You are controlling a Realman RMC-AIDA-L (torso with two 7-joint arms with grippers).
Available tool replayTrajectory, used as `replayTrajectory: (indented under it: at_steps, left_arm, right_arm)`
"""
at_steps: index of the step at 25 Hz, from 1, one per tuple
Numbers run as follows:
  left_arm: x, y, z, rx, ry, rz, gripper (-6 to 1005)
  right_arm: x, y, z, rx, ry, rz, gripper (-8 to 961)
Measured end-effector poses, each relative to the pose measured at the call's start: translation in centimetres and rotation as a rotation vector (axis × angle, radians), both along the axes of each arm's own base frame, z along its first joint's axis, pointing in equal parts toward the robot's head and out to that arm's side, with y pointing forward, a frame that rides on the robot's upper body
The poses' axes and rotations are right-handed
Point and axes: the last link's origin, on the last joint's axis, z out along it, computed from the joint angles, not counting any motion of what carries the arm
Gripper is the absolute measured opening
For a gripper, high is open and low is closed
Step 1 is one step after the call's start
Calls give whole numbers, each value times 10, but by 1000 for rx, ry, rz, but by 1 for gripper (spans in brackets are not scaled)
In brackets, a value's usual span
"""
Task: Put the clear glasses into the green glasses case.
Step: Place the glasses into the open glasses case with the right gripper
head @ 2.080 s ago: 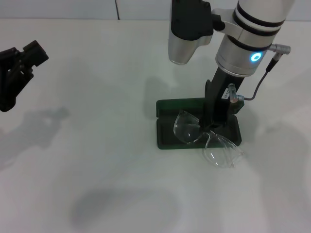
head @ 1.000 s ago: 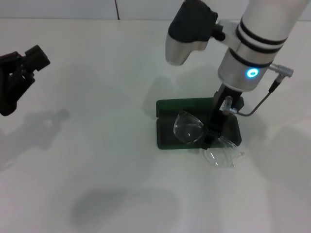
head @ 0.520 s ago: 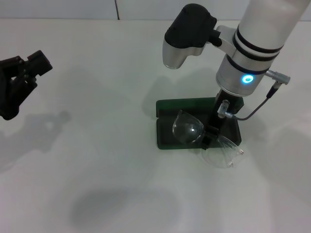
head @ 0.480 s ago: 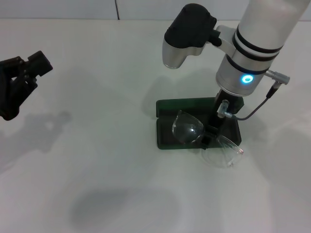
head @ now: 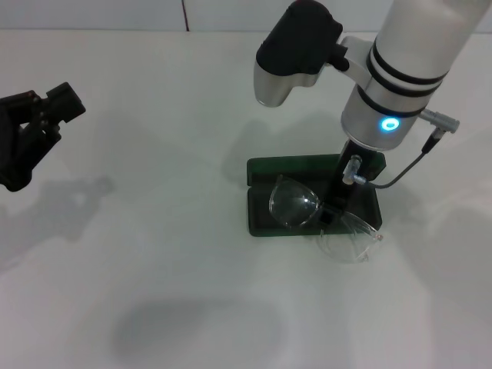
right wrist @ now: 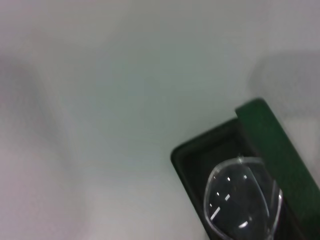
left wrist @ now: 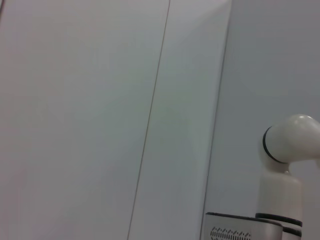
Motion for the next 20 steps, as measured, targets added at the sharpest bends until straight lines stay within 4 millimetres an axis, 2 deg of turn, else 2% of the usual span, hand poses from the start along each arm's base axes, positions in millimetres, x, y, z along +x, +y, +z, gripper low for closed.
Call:
replayTrajectory:
  at_steps: [11, 20]
  left_arm:
    - [0, 0, -2, -8, 5, -2, 84]
    - [-1, -2, -3, -9, 2, 3, 84]
  right_arm:
    - [15, 0, -3, 22, 14, -22, 435]
    - [18, 0, -6, 21, 67, -20, 421]
